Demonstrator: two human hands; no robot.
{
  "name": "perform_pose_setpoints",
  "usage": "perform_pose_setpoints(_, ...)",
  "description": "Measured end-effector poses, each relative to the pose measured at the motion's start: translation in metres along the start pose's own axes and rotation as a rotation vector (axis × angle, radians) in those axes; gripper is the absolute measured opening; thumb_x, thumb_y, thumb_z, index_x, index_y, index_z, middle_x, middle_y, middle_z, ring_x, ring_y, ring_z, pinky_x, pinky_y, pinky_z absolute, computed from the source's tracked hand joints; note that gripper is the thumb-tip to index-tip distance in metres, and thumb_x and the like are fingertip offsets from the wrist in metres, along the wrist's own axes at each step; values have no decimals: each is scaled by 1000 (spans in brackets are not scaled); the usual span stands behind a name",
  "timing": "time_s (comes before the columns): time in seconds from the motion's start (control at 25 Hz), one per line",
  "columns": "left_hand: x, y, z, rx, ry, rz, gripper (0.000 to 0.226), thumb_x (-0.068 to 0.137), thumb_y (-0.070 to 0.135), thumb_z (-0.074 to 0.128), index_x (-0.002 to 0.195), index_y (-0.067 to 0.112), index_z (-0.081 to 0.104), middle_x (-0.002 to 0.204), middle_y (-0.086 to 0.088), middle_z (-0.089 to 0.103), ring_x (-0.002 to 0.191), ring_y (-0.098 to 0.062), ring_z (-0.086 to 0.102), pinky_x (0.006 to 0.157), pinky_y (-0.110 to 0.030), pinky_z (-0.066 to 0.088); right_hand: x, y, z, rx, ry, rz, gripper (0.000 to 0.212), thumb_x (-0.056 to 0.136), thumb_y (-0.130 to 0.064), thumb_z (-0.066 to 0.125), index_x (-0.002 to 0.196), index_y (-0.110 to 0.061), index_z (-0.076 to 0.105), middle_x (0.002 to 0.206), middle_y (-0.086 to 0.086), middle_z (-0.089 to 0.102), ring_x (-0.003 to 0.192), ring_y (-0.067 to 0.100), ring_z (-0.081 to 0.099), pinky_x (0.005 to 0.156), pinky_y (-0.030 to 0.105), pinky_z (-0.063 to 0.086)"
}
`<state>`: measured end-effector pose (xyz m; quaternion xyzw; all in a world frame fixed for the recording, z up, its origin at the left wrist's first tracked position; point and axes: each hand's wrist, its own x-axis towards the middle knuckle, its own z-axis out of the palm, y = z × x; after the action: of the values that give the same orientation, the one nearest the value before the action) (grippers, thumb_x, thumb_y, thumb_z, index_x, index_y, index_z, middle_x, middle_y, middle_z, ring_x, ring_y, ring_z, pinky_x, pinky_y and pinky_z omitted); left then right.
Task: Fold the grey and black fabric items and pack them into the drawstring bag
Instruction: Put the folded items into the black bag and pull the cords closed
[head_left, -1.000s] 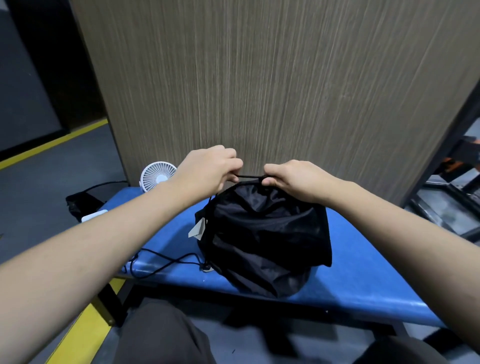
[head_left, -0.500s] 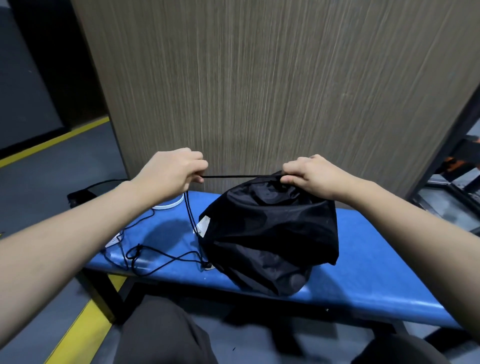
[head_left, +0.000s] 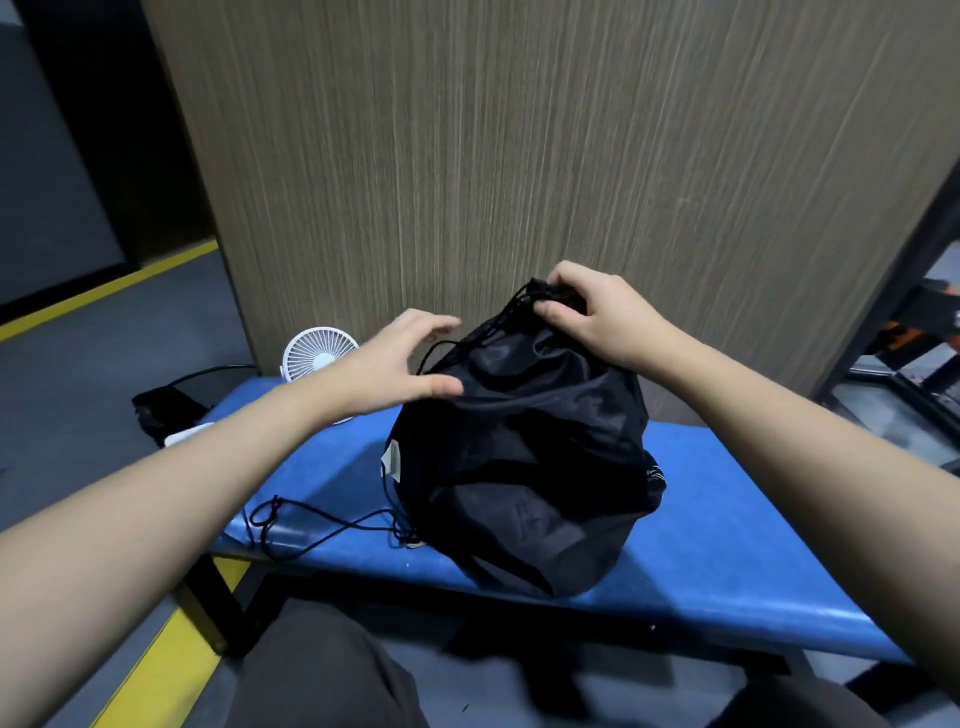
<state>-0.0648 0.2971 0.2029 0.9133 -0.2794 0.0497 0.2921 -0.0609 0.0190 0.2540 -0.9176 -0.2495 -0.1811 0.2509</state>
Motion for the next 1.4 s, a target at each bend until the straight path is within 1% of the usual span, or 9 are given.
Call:
perform_pose_setpoints(0.12, 11, 27, 18, -201, -103, -37, 142, 53, 66, 80, 158, 28, -7, 160, 6, 13, 148, -4, 13, 121, -25, 14, 8, -13, 3, 18, 11, -38, 18, 96, -29, 66, 89, -21, 52, 69, -11, 54, 64, 1, 49, 59, 19, 36)
perform_pose_setpoints(0.24, 31, 47, 37, -316, -76, -45, 148, 59, 44, 93, 156, 29, -18, 165, 4, 11, 149, -4, 16, 121, -24, 16, 10, -20, 6, 11, 57, -85, 15, 93, -24, 68, 88, -15, 58, 75, -6, 56, 70, 12, 51, 67, 26, 35)
perform_pose_setpoints(0.36, 43, 43, 60, -224, -15, -114, 143, 45, 66, 88, 156, 29, 5, 151, 2, 45, 138, -12, 43, 115, -35, 36, 8, -25, 11, 2, 64, -98, 14, 91, -22, 70, 92, -9, 64, 89, 2, 60, 85, 17, 55, 76, 29, 40)
perform_pose_setpoints(0.48, 47, 32, 77, 55, 23, -234, 98, 49, 74, 75, 133, 31, 46, 119, -1, 68, 112, -26, 64, 91, -42, 54, -2, -22, 17, 56, 14, -94, 16, 88, -22, 74, 97, -11, 66, 97, 4, 59, 91, 16, 56, 86, 27, 43)
perform_pose_setpoints(0.68, 35, 8, 78, 293, 80, -188, 45, 76, 58, 69, 103, 23, 60, 114, -2, 61, 109, -31, 59, 88, -41, 48, -46, 34, 15, 235, -323, 75, 68, 80, -44, 81, 138, -48, 47, 138, 0, 41, 136, 9, 39, 114, 19, 29)
perform_pose_setpoints(0.84, 6, -34, 86, 227, -152, -206, 105, 52, 100, 45, 142, 47, 45, 154, 3, 27, 141, -25, 32, 116, -45, 30, -92, 82, 51, 147, -478, 267, 100, 54, -78, 75, 136, -75, 18, 164, 0, 12, 153, 19, 16, 123, 42, 22)
perform_pose_setpoints(1.04, -21, -62, 101, 59, -401, -261, 107, 44, 95, 60, 136, 77, 10, 165, 8, -13, 150, -16, 17, 121, -38, 22, -132, 105, 113, 188, -618, 412, 117, 67, -42, 84, 147, -67, 3, 167, 1, -18, 156, 19, 2, 121, 38, 28)
perform_pose_setpoints(1.28, -35, -86, 126, -70, -138, -270, 104, 58, 55, 89, 147, 45, 36, 158, 5, 11, 143, -11, 26, 117, -26, 23, -122, 91, 154, 310, -487, 347, 114, 59, -40, 86, 152, -52, 21, 151, -3, 27, 144, 7, 23, 120, 36, 31)
perform_pose_setpoints(1.4, -44, -94, 115, -62, -86, -285, 111, 53, 63, 87, 147, 25, 44, 150, 5, 22, 136, -6, 29, 111, -18, 21, -107, 80, 170, 344, -461, 328, 110, 54, -42, 84, 149, -49, 30, 140, -6, 39, 134, 6, 35, 117, 33, 35)
